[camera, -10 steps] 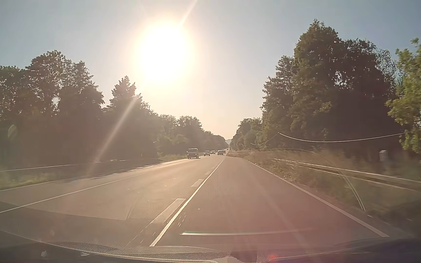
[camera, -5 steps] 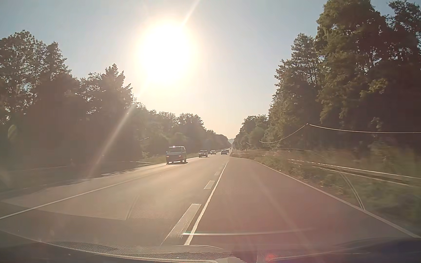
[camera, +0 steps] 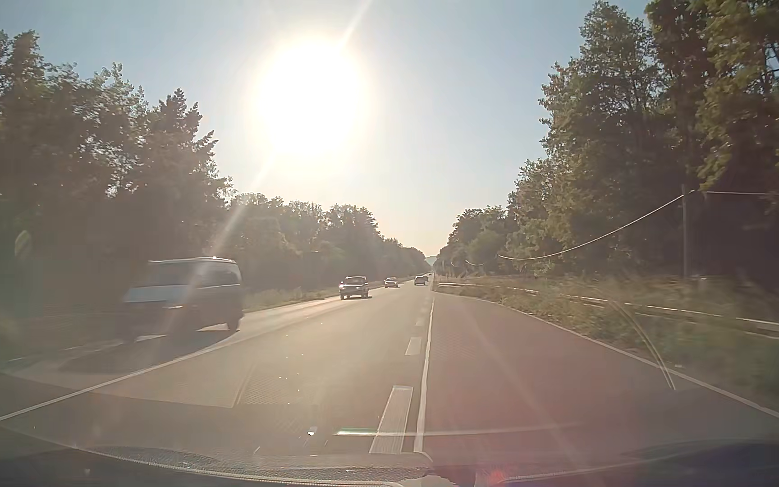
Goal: Follow the waypoints while adhering to traffic rules and regulations
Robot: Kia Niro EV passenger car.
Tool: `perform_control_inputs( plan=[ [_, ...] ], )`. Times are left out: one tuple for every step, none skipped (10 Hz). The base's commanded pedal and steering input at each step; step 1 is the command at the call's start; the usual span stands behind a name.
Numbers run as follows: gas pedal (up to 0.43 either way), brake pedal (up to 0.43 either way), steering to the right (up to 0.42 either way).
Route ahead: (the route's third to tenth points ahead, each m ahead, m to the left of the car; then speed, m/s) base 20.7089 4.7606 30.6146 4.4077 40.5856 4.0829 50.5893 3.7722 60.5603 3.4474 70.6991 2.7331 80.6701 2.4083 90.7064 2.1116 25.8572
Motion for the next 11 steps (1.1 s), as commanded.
perform_control_inputs(
  plan=[
    [0.248, 0.000, -0.003],
    [0.248, 0.000, -0.001],
    [0.248, 0.000, -0.001],
    [0.248, 0.000, 0.000],
    [0.248, 0.000, 0.000],
    [0.248, 0.000, 0.000],
    [0.248, 0.000, 0.000],
    [0.248, 0.000, 0.001],
    [0.248, 0.000, 0.004],
    [0.248, 0.000, 0.004],
    [0.248, 0.000, 0.004]
  ],
)
